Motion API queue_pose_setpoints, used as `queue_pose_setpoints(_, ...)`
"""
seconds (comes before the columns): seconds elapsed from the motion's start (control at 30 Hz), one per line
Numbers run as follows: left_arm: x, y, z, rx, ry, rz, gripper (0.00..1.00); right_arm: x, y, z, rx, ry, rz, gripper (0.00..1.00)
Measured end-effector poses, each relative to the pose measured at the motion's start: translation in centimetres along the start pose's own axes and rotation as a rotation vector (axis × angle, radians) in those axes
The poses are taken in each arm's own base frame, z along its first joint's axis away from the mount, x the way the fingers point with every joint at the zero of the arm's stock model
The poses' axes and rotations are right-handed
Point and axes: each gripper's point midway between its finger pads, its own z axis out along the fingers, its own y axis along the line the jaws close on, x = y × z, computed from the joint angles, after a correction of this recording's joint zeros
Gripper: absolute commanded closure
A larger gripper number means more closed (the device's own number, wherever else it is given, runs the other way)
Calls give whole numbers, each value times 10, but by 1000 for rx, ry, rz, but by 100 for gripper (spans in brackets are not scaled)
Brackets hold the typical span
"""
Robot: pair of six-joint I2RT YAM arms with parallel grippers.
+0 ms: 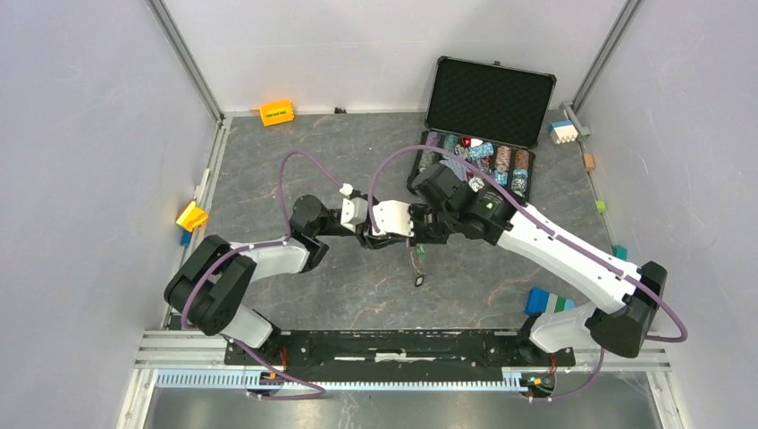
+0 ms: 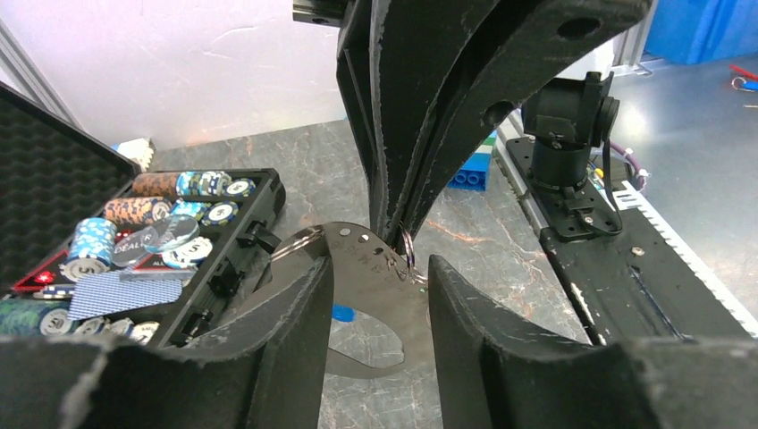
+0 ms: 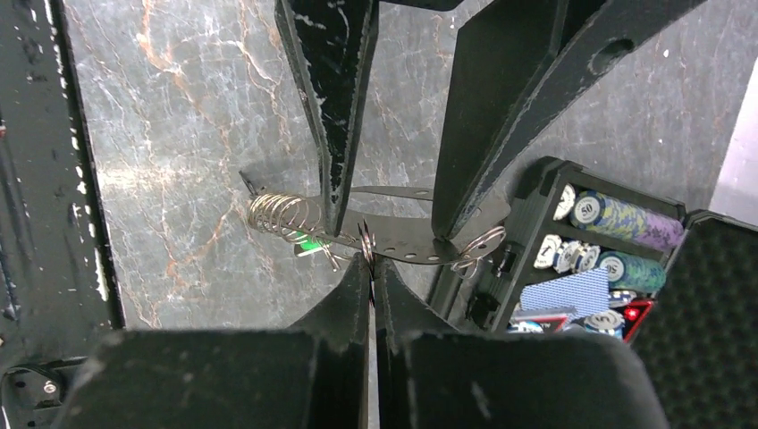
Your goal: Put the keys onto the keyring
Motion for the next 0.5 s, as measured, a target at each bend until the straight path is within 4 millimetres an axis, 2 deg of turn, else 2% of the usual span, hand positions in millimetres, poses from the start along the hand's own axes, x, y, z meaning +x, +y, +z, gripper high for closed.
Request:
queue_pose_setpoints(0.27, 7, -3, -3, -2, -9, 37, 57, 7, -2, 4, 39, 114, -41, 100)
queue_pose_setpoints(0.5, 10, -7, -5, 2, -11, 48, 54, 16, -10, -1, 81, 177, -47, 100)
